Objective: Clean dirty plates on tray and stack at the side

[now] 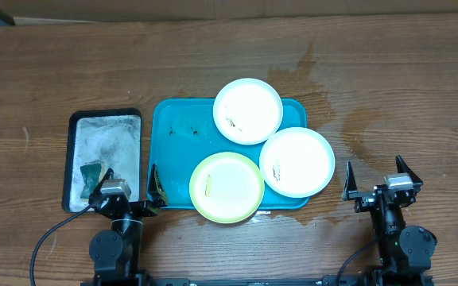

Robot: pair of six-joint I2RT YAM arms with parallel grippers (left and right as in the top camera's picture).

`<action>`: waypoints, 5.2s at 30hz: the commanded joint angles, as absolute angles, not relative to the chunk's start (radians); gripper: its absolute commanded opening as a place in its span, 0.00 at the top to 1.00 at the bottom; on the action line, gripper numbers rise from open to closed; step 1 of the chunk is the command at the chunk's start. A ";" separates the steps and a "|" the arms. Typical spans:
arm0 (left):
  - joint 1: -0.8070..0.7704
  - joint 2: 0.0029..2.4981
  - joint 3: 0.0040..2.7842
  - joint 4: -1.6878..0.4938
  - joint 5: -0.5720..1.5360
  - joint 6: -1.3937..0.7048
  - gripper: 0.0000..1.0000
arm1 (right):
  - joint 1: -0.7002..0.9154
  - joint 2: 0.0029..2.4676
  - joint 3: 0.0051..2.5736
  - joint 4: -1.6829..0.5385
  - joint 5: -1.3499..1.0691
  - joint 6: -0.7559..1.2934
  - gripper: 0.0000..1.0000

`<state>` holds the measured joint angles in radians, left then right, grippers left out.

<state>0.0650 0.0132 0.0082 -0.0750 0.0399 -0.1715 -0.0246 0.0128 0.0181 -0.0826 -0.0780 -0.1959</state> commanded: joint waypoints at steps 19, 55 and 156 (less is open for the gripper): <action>0.059 0.006 0.005 -0.077 0.029 -0.145 0.00 | -0.029 0.003 0.008 -0.078 -0.069 -0.199 0.00; 0.059 0.006 0.005 -0.077 0.032 -0.162 0.00 | -0.029 0.003 0.008 -0.076 -0.103 -0.198 0.00; 0.059 1.383 1.474 -1.285 -0.163 -0.240 0.00 | 0.719 1.745 1.119 -0.820 -0.089 0.511 0.96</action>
